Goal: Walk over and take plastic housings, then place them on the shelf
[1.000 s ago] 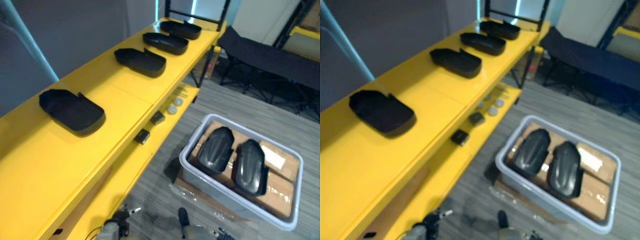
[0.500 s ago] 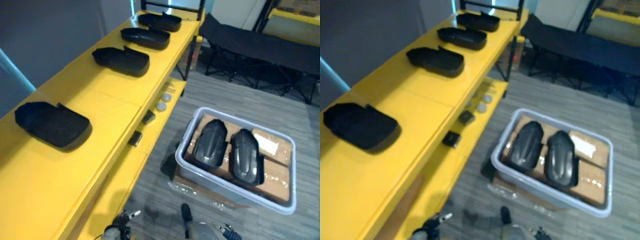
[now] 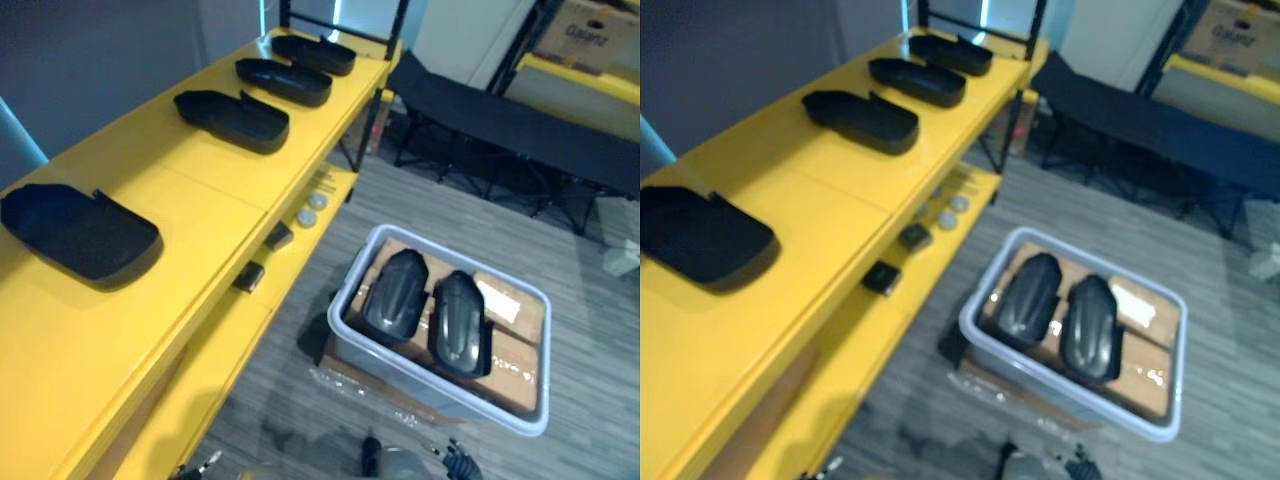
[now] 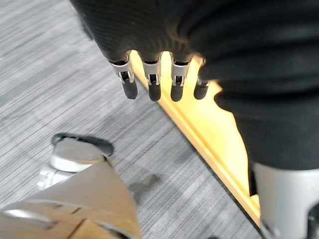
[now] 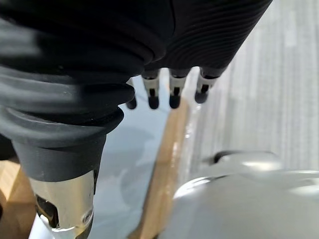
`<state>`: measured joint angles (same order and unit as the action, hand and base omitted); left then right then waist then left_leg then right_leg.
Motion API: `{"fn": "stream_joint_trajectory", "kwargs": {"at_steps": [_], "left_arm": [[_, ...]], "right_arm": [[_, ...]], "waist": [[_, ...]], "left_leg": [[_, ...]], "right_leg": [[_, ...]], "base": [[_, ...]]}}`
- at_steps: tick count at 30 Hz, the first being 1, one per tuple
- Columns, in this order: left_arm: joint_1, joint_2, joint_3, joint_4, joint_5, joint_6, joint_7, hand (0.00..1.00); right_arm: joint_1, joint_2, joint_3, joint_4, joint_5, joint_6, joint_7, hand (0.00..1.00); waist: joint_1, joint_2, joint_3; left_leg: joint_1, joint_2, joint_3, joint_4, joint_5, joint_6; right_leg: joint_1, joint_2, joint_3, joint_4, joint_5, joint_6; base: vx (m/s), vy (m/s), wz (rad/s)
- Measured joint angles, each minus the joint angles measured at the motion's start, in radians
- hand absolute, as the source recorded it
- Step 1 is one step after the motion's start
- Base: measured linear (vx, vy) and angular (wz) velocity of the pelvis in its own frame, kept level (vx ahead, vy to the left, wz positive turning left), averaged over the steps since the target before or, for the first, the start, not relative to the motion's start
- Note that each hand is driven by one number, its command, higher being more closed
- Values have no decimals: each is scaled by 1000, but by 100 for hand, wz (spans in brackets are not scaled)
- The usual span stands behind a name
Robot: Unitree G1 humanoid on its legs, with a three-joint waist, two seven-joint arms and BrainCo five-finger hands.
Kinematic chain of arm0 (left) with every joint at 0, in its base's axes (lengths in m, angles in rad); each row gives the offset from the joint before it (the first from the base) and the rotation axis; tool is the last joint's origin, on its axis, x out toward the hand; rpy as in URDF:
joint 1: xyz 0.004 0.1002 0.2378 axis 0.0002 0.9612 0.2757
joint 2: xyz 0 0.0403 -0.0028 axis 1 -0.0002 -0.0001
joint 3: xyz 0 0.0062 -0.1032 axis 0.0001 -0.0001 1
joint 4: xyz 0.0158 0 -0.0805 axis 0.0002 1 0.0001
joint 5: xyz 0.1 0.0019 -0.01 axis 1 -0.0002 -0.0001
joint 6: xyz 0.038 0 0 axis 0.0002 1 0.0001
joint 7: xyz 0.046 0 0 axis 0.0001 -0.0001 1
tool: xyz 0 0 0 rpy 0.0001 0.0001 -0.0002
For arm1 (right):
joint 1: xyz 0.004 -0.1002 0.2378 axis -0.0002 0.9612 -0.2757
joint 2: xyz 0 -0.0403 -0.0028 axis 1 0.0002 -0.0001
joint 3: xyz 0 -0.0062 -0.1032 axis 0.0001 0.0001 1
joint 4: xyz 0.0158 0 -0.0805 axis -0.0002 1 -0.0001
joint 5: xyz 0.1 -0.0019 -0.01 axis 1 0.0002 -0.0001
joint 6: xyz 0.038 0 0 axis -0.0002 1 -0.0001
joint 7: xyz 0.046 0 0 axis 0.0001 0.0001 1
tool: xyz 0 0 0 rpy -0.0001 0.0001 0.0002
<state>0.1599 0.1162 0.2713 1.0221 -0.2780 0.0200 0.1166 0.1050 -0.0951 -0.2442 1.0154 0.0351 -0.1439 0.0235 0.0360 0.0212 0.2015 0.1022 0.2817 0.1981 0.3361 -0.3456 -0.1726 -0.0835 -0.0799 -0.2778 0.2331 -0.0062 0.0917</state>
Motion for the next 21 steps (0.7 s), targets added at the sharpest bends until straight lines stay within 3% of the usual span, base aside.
{"fn": "stream_joint_trajectory", "kwargs": {"at_steps": [3,5,7,9,11,13,14,15,17,18,20,21], "left_arm": [[-3,-58,-5,-17,-42,-15,8,0],[-2,-68,-11,-21,-66,-24,5,0],[3,-75,-17,-20,-65,-42,-5,0],[9,-82,-21,-20,-63,-54,-18,0],[18,-74,-55,-21,-15,-84,-33,0],[16,-51,-90,-20,13,-83,-42,0],[7,-30,-103,-18,21,-82,-52,0],[0,-18,-108,-16,22,-81,-55,0],[-21,30,-139,-14,21,-83,-61,0],[-26,35,-139,-14,20,-82,-62,0],[-44,44,-138,-9,4,-83,-62,0],[-44,45,-138,-9,5,-83,-63,0]], "right_arm": [[-68,-16,49,7,-1,4,-4,0],[-88,-19,64,2,-19,-17,-17,0],[-72,-25,91,-66,-24,-71,-28,0],[-43,-31,129,-168,-74,-107,-41,0],[-3,-59,227,-296,-156,-176,-40,0],[18,-94,336,-403,-218,-221,10,0],[17,-113,427,-467,-233,-246,64,0],[16,-122,475,-503,-235,-250,96,0],[11,-140,683,-647,-228,-251,243,0],[8,-144,738,-682,-223,-250,280,0],[-29,-169,925,-809,-162,-232,451,0],[-46,-177,960,-837,-145,-227,484,0]], "waist": [[3,3,4],[4,0,14],[2,-4,25],[-1,6,27],[-10,9,28],[-17,4,32],[-18,-11,42],[-18,-22,49],[-11,-64,54],[-9,-69,52],[10,-86,42],[13,-87,41]], "left_leg": [[-22,0,1,-53,65,-16],[-42,-10,2,-68,118,-8],[-74,-19,8,-66,170,1],[-81,-32,1,-102,181,6],[-74,-61,6,-169,181,6],[-51,-77,6,-210,171,8],[-46,-89,10,-212,155,9],[-41,-94,12,-212,149,14],[-31,-121,28,-204,140,28],[-29,-122,30,-202,138,32],[-19,-134,32,-188,123,41],[-15,-136,31,-186,120,41]], "right_leg": [[-18,15,-21,-41,-15,-20],[-30,15,-25,-53,-14,-32],[-30,16,-22,-121,11,-48],[-26,25,-3,-186,46,-40],[-27,28,17,-250,96,-38],[-25,28,37,-299,146,-27],[-24,24,53,-314,168,-24],[-24,22,58,-314,180,-28],[-21,-2,74,-323,193,-16],[-21,-8,76,-323,195,-13],[-10,-20,83,-323,201,-6],[-5,-23,83,-323,202,-5]], "base": [[-61,-251,2],[-85,-144,11],[-110,-110,1],[-111,-26,-26],[-85,79,-32],[-34,127,-30],[-38,113,-30],[-77,140,-29],[-60,123,-17],[-27,85,-11],[-16,72,-8],[-7,64,0]]}}
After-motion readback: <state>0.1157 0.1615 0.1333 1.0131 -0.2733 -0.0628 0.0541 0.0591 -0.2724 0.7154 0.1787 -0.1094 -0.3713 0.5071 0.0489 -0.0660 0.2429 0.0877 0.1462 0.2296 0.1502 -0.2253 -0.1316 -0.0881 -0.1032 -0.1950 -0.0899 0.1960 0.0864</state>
